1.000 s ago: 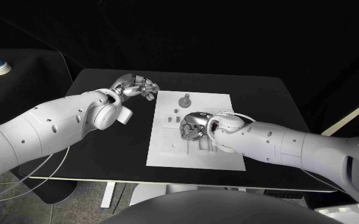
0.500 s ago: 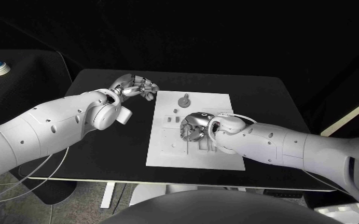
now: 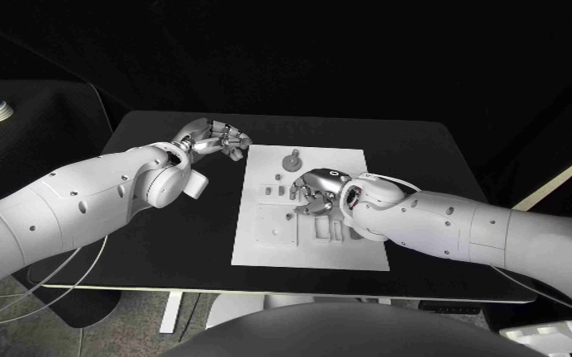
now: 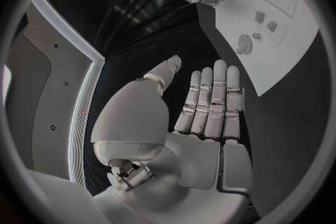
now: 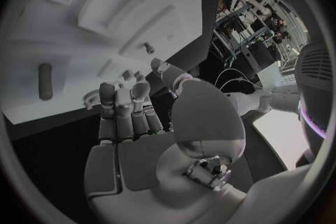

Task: Assemble the parts on the task board

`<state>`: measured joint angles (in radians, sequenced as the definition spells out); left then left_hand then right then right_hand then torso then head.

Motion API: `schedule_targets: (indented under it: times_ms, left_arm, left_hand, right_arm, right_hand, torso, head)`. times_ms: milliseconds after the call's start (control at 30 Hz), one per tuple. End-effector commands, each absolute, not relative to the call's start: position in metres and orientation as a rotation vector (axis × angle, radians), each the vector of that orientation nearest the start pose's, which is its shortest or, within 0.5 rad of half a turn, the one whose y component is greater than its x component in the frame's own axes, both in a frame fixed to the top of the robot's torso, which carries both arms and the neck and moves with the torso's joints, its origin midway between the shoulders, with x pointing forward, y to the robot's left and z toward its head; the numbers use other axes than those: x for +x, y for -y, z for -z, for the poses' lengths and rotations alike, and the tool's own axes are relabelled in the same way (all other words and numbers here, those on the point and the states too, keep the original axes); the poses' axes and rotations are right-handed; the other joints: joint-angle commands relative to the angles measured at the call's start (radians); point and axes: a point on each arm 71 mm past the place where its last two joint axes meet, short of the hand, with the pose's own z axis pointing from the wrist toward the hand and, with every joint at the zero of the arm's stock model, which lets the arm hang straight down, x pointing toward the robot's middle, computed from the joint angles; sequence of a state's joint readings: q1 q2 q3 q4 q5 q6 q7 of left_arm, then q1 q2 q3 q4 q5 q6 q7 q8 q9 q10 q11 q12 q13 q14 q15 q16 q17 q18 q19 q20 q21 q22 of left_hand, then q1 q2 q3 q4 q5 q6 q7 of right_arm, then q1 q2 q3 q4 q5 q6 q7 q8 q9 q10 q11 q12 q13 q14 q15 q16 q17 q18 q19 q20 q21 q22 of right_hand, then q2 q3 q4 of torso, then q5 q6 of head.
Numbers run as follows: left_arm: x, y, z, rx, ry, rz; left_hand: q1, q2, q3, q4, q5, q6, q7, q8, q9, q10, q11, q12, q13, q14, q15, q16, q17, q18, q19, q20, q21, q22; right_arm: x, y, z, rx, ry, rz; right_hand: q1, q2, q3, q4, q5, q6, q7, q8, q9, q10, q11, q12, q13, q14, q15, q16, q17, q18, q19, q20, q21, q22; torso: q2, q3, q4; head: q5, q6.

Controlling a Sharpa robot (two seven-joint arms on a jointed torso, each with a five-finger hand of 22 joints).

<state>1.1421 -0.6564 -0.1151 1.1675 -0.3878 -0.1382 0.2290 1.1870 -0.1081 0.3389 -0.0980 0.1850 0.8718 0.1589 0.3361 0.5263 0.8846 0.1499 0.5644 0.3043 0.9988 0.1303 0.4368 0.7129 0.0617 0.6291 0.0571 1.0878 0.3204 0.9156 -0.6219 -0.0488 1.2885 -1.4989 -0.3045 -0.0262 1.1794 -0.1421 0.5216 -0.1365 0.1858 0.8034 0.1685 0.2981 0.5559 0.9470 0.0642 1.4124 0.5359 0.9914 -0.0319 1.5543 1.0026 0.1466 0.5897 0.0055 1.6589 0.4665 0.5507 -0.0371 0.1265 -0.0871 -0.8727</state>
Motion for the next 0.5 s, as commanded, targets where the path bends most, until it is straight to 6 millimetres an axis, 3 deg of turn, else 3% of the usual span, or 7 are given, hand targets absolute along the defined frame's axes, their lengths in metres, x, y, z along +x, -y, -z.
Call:
schedule_targets:
  times_ms: [33, 267, 500]
  left_arm:
    - [0.520, -0.206, 0.262, -0.806, -1.817, 1.267]
    - [0.520, -0.207, 0.262, -0.804, -1.816, 1.270]
    - [0.520, -0.207, 0.262, -0.804, -1.816, 1.272]
  left_hand:
    - [-0.010, 0.004, 0.000, 0.008, 0.002, -0.001, 0.002, -0.006, -0.001, 0.004, 0.004, -0.006, 0.001, 0.007, -0.001, -0.007, -0.001, 0.011, -0.007, -0.001, -0.006, 0.002]
    - [-0.010, 0.004, 0.000, 0.008, 0.002, -0.001, 0.002, -0.006, -0.001, 0.004, 0.004, -0.006, 0.001, 0.008, -0.001, -0.007, -0.001, 0.011, -0.007, -0.001, -0.006, 0.002]
    - [-0.010, 0.004, 0.000, 0.008, 0.002, -0.001, 0.002, -0.006, 0.000, 0.004, 0.004, -0.007, 0.001, 0.008, -0.001, -0.007, -0.001, 0.011, -0.007, -0.001, -0.006, 0.002]
  right_arm:
    - [0.451, 0.155, 0.319, -0.098, -1.847, -0.755]
    - [0.474, 0.190, 0.286, -0.011, -1.801, -0.709]
    - [0.483, 0.224, 0.289, 0.018, -1.836, -0.632]
  right_hand:
    - [0.000, -0.011, -0.005, 0.001, -0.005, -0.005, -0.001, -0.002, -0.001, -0.007, -0.003, -0.003, -0.001, -0.006, 0.000, -0.005, 0.001, 0.002, -0.008, 0.000, 0.113, 0.000]
    - [-0.009, -0.009, -0.022, 0.008, -0.005, 0.003, -0.002, 0.011, 0.002, 0.011, -0.006, 0.012, 0.005, 0.013, -0.002, 0.011, 0.007, 0.005, 0.008, -0.002, 0.127, 0.007]
    - [-0.022, -0.020, -0.039, 0.009, -0.006, 0.003, -0.002, 0.013, 0.002, 0.014, -0.008, 0.015, 0.007, 0.019, -0.004, 0.017, 0.009, 0.006, 0.014, -0.003, 0.131, 0.010]
  torso:
    - [0.000, 0.0000, -0.0001]
    - [0.000, 0.0001, -0.0013]
    - [0.001, 0.0005, 0.0006]
  head:
    - [-0.007, 0.000]
    - [-0.020, 0.000]
    - [-0.026, 0.000]
